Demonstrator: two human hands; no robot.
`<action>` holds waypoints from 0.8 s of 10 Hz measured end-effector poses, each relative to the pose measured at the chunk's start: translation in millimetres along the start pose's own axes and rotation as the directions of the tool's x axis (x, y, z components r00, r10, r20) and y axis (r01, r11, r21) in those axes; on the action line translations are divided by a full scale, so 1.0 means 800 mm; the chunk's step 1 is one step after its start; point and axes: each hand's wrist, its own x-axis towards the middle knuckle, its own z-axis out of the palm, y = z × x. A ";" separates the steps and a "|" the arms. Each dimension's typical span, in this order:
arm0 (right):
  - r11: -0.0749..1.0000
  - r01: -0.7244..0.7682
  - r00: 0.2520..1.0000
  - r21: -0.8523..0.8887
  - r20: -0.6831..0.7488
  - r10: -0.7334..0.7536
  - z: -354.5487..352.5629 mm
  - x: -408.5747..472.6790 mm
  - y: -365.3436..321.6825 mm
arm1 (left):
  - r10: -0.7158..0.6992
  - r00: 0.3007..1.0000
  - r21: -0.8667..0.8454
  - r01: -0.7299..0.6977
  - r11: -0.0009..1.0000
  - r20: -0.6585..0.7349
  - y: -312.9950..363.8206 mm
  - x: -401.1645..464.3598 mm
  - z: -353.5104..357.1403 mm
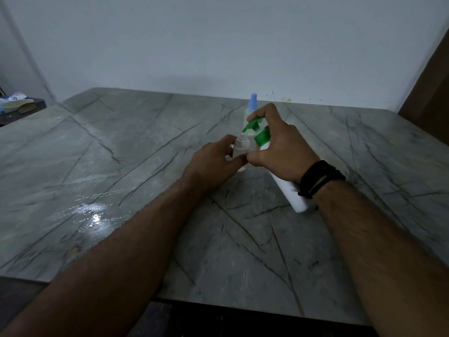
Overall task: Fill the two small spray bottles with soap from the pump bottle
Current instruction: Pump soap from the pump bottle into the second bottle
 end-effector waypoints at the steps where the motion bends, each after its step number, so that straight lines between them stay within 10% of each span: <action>1: 1.000 0.000 1.000 0.010 0.002 0.000 0.001 0.000 0.000 | -0.002 1.000 0.003 0.002 1.000 0.009 0.000 0.001 -0.001; 8: 1.000 -0.006 1.000 0.010 -0.004 0.007 -0.003 -0.001 0.000 | 0.009 1.000 -0.003 -0.009 1.000 -0.020 0.000 -0.001 0.001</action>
